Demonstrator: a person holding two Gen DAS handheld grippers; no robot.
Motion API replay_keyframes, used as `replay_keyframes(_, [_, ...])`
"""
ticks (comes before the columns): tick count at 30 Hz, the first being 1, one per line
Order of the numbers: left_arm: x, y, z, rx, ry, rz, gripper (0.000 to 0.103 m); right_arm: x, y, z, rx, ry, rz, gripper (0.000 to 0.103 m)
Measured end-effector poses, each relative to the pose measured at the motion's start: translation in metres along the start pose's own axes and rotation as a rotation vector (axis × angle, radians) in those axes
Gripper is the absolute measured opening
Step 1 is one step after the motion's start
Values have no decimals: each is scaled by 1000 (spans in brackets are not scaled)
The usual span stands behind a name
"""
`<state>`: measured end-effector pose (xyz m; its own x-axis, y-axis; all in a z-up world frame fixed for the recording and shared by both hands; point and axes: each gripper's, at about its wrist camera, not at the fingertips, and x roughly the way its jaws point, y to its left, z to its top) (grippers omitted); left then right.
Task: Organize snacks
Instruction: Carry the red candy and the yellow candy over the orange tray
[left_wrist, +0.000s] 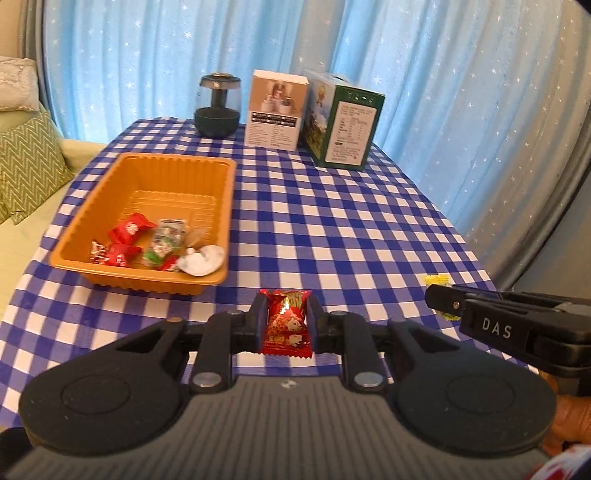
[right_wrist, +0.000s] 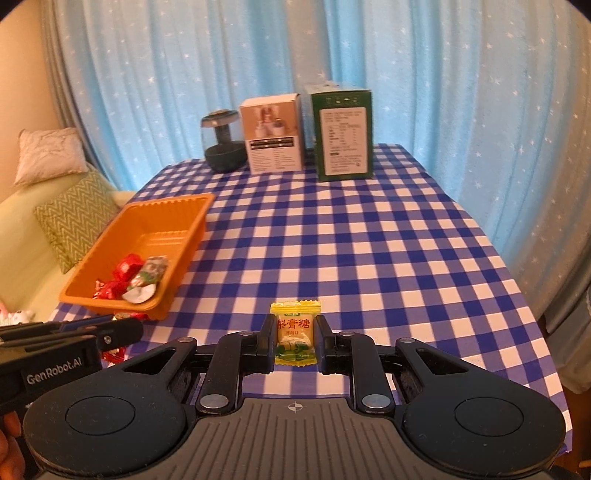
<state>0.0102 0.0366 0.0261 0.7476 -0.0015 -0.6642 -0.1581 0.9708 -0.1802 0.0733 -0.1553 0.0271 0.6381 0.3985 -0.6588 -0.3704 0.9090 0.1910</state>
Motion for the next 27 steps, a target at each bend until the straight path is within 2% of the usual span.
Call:
replay_keyframes(12, [-16, 31, -1, -39, -12, 46, 19, 6, 28, 1, -38, 5, 50, 21])
replay_keyframes(27, [-21, 47, 4, -56, -25, 73, 19, 15, 46, 3, -61, 13, 87, 21])
